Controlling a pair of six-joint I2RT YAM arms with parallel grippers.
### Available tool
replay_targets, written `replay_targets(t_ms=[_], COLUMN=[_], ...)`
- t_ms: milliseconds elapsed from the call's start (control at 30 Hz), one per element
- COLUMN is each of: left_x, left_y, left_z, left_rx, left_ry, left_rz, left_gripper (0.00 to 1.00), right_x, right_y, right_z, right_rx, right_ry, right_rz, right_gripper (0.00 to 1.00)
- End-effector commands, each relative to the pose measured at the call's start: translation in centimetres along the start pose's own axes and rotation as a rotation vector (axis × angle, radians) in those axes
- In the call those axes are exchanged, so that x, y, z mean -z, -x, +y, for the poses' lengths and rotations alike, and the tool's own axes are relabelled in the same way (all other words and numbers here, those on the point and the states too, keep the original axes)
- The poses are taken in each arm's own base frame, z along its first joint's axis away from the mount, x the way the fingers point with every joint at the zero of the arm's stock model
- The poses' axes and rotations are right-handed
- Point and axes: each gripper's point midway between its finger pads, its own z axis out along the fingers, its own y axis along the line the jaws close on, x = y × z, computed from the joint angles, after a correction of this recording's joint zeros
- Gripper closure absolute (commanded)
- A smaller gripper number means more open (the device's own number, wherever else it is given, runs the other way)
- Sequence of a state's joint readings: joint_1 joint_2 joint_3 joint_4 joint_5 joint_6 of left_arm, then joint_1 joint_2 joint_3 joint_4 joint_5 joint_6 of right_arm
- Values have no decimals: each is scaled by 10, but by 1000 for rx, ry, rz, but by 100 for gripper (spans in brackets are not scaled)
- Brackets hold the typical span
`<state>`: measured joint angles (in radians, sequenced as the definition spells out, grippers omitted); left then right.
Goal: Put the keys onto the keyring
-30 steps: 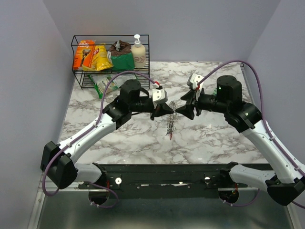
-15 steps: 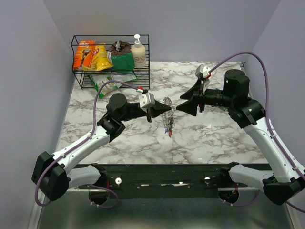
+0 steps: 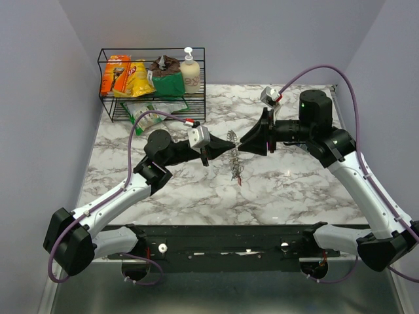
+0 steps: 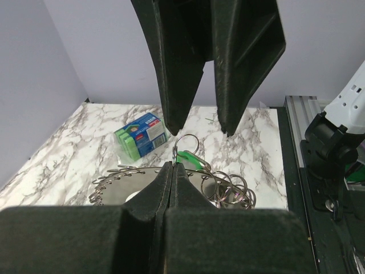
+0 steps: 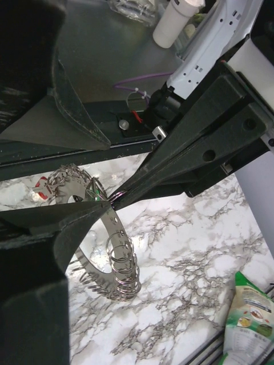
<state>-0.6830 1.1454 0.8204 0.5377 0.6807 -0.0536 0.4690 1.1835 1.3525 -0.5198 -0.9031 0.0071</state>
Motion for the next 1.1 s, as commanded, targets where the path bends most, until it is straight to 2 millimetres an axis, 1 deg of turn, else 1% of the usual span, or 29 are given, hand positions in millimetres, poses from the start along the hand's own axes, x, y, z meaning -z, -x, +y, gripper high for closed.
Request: replay_targets(t_ms=[0, 67, 133, 167, 267, 433, 500, 533, 567, 667, 800, 833, 967, 1000, 1067], left_x=[-1, -1, 0, -1, -1, -2, -3, -3, -3, -3, -4, -4, -5, -4, -4], left_y=[31, 32, 33, 32, 34, 37, 36, 36, 36, 34, 35, 35, 37, 38, 40], left_z=[-1, -2, -2, -2, -3, -4, -4, -4, -4, -4, -4, -4, -5, -5, -5], left_rx=[-64, -67, -69, -68, -70, -76, -75, -77, -75, -75, -75, -74, -78, -81, -83], left_ry=[3, 0, -2, -4, -13, -22, -22, -23, -25, -26, -31, -31, -35, -37, -37], left_rz=[-83, -84, -86, -85, -88, -95, -91, -90, -88, -84, -84, -84, -89, -89, -94], left_gripper=[100, 100, 100, 100, 100, 100, 100, 100, 100, 100, 100, 100, 100, 100, 100], right_x=[2, 1, 1, 1, -1, -3, -3, -3, -2, 0, 0, -1, -4, -4, -5], right_y=[1, 0, -1, -1, -4, -9, -9, -8, -8, -5, -5, -7, -14, -15, -18], right_z=[-2, -3, -5, -5, -7, -12, -15, -16, -17, -17, -17, -19, -25, -26, -28], right_rx=[-27, -19, -20, -22, -27, -42, -44, -42, -41, -30, -31, -37, -60, -64, -40], right_ry=[-14, -17, -24, -27, -27, -38, -54, -60, -70, -85, -88, -90, -102, -107, -107], right_rz=[8, 10, 12, 13, 18, 30, 32, 31, 30, 21, 22, 27, 48, 51, 62], right_gripper=[60, 69, 74, 80, 84, 84, 81, 77, 67, 54, 54, 56, 72, 74, 82])
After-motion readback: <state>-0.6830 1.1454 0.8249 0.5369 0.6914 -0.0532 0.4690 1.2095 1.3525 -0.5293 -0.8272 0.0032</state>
